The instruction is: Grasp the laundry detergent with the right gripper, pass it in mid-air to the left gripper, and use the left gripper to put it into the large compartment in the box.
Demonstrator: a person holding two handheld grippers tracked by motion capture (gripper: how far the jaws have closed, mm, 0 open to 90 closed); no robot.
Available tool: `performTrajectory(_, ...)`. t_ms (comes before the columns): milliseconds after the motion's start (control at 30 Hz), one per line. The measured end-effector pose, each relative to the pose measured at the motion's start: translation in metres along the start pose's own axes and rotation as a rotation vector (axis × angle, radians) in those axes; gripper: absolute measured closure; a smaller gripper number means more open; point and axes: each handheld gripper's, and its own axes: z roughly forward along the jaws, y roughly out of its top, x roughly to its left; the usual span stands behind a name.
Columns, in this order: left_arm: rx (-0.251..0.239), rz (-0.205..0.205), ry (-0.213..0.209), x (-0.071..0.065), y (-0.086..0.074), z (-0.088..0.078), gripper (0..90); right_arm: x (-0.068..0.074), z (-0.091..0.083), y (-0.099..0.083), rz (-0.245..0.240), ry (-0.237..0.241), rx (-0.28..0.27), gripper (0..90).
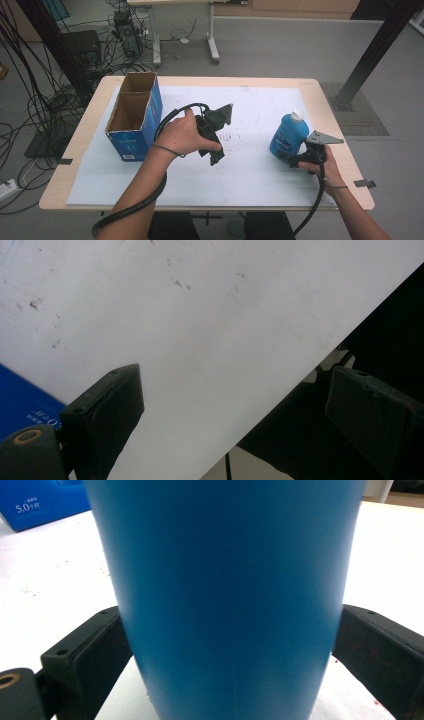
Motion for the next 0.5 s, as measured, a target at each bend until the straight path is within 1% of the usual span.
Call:
performTrajectory(67,0.000,0.005,0.000,0.0001,0.0004,-0.0002,8.8,0.0000,-0.0002,-0.0002,0.001,-0.001,0.003,3.4)
performTrajectory(500,0.000,0.002,0.000,-0.0006,0.0006,0.0004,8.8,0.0007,-0.0010,0.0002,0.000,0.005,-0.001,3.4)
